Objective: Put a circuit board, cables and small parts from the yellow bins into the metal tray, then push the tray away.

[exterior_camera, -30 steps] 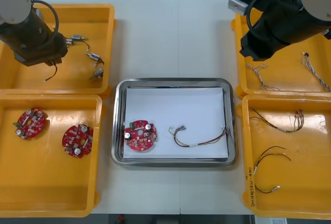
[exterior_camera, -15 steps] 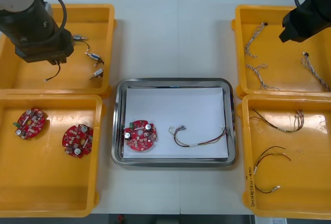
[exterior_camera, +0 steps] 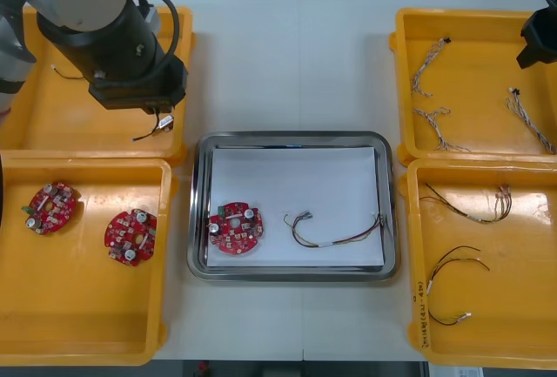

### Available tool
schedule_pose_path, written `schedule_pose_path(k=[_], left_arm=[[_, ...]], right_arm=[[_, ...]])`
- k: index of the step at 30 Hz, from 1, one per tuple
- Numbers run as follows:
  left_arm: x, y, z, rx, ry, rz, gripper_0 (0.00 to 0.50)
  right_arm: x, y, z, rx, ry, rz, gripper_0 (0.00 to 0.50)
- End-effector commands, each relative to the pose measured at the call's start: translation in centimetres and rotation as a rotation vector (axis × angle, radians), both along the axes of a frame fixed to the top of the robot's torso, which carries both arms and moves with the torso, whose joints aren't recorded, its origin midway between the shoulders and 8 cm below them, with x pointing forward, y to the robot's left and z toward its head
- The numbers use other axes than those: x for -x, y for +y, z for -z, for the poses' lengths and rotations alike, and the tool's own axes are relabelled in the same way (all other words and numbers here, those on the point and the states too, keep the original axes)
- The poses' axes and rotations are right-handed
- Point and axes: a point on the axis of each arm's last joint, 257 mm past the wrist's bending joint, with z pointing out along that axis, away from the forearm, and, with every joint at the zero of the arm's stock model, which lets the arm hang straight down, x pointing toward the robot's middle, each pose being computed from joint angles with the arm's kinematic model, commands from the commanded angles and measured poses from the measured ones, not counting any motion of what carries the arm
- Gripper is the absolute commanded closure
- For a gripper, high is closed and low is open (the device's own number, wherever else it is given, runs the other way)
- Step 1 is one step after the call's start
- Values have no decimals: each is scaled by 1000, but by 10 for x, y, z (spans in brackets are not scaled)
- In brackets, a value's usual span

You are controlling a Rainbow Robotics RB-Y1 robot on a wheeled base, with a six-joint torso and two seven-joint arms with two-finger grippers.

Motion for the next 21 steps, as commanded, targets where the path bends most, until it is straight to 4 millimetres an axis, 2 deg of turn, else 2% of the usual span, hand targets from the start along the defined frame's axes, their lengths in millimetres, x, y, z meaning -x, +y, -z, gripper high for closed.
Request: schedule_pose_path(k=[1,3,10,16,21], left_arm=[[4,-39,-20,27,-61,-9,500],[10,-58,-14,38,-62,7,500],[17,-91,7,48,-79,20,500],[16,-103,33,38,-101,37,500],[16,-111,60,29,-116,54,500]], right_arm=[[-6,-25,-50,-24,-75,54,0],[-7,-29,-49,-53,-64,79,0],[-9,-34,-41,-78,-47,106,0],[-14,-30,-36,-91,-53,110,0],[-28,-34,-30,-118,-83,110,0]])
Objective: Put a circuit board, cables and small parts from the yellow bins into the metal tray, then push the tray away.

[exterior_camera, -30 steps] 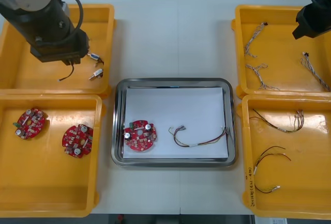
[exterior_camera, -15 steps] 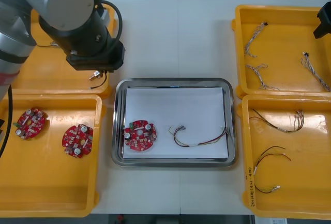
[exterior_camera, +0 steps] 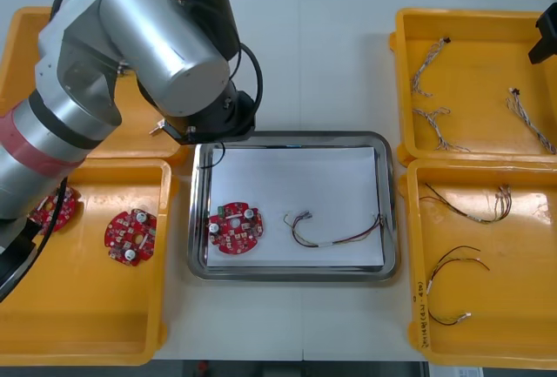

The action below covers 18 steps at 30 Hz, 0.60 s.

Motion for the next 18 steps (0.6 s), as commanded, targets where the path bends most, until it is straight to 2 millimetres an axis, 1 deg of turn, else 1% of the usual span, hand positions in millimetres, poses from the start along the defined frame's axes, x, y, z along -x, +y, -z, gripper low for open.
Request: schedule_pose_path(k=[1,2,3,6,10,12,16,18], left_arm=[[7,-24,16,8,-29,58,500],[7,-24,16,8,-29,58,500],[10,-26,27,5,-21,67,500],[12,-27,38,-8,-17,72,500],[11,-27,48,-14,-7,70,500],[10,-26,56,-20,-2,65,500],[6,-22,68,-32,-2,56,500],[7,-20,73,-35,4,51,500]], right_arm=[[-16,-12,-33,-20,-95,18,0],[-16,-12,-33,-20,-95,18,0],[-23,-11,-30,-26,-110,13,0],[-33,-10,-24,-30,-129,9,0],[-42,-15,-14,-31,-139,12,0],[-49,-19,-9,-29,-155,16,0],[-60,-27,-4,-15,-189,27,0],[-64,-29,0,-12,-194,27,0]])
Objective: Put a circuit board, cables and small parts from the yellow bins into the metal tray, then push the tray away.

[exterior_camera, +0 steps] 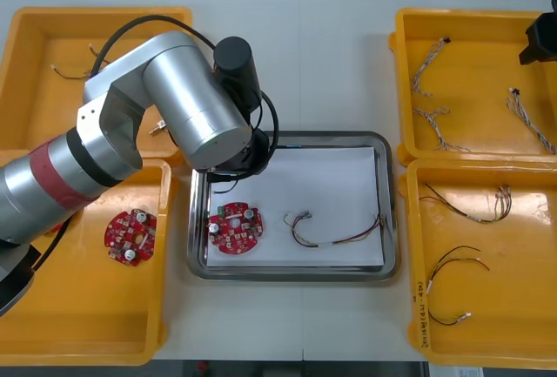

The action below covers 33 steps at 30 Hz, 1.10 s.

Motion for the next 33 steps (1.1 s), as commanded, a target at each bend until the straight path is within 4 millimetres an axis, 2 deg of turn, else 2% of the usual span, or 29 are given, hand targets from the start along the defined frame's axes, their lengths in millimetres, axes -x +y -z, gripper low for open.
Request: schedule_pose_path(k=[1,10,22,23,25,26,27,28,29,33], left_arm=[[4,-2,16,3,8,-21,500],[9,7,32,-2,19,-30,500],[7,18,37,-14,11,-43,488],[7,17,38,-12,13,-42,460],[7,19,40,-10,10,-43,208],[5,20,39,-8,6,-48,118],[6,20,39,-7,7,-47,88],[5,20,39,-5,5,-49,25],[4,19,39,-2,2,-48,0],[3,19,38,2,-2,-52,0]], right_arm=[[-18,-5,-28,23,-80,-27,0],[-32,-17,-1,23,-100,-6,0],[-45,-20,33,-13,-128,24,0],[-45,-21,34,-14,-127,26,0],[-45,-19,41,-42,-127,33,0],[-45,-18,46,-62,-128,41,0],[-45,-16,48,-73,-129,42,0],[-45,-15,53,-90,-130,48,0],[-44,-16,57,-99,-130,55,0],[-40,-16,69,-121,-118,64,0]])
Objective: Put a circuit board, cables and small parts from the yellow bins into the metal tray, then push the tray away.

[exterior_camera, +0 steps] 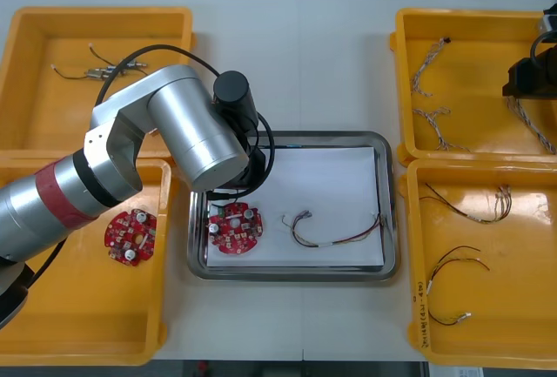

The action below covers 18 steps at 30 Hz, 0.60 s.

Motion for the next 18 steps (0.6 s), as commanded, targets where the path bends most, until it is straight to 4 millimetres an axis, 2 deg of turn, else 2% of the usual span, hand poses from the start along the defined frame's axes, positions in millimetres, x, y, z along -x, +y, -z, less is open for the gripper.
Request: schedule_pose_path(k=[1,9,18], left_arm=[[0,15,7,2,-5,-57,0],[-3,19,3,-1,-14,-64,0],[-5,14,-34,46,-7,-65,0]], right_arm=[[-11,12,-15,-45,-52,-9,0],[-3,9,5,-63,-31,-1,0],[-2,3,15,-64,-48,7,0]])
